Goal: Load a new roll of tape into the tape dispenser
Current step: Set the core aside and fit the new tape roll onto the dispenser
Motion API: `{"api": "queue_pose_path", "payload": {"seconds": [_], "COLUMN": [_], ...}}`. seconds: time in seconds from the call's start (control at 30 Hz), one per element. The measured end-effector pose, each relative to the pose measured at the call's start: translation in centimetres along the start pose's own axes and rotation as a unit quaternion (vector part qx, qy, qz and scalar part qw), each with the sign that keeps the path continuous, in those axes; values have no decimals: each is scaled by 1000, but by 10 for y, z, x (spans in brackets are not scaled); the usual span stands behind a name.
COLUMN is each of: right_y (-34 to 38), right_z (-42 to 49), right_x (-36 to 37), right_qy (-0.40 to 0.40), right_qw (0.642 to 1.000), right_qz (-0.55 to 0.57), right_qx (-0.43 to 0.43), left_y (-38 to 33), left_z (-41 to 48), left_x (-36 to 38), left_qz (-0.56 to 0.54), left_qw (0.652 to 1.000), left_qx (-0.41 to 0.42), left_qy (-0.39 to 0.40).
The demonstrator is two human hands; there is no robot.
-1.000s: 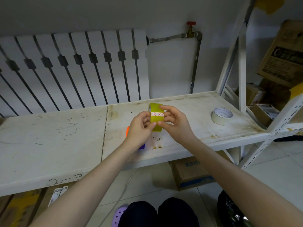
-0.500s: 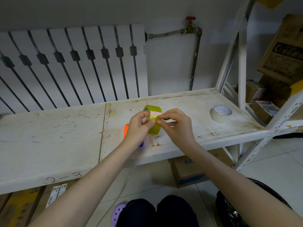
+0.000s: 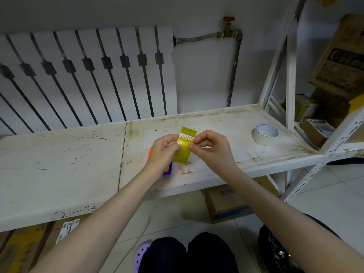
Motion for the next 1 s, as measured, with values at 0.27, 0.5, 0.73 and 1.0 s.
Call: {"api": "queue_pose_path", "payload": {"seconds": [0.27, 0.5, 0.73, 1.0], "right_y": [5, 9, 1, -5], "right_z": [1, 12, 12, 5], "right_x": [-4, -9, -9, 4], "right_qy": [-4, 195, 185, 27], "right_qw": [975, 915, 954, 997], "right_qz": [-192, -347, -232, -16], "right_qx": [-116, -72, 46, 72], "left_y": [-3, 3, 9, 5], "left_z": [0, 3, 1, 3], "left_x": [-3, -11, -9, -7], "left_qz": [70, 118, 113, 119], "left_qw": [997, 980, 985, 977], "left_qx": [7, -27, -27, -85], "left_qy": [19, 156, 124, -154]}}
Point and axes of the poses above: each hand's wrist, its own z-axis towards the middle knuckle, its own x-axis out of the palm, y = z × x, the point moved 1 cm from there along z, towards the middle knuckle, and after that the axes turned 14 degrees about x, right-handed, at the moved point
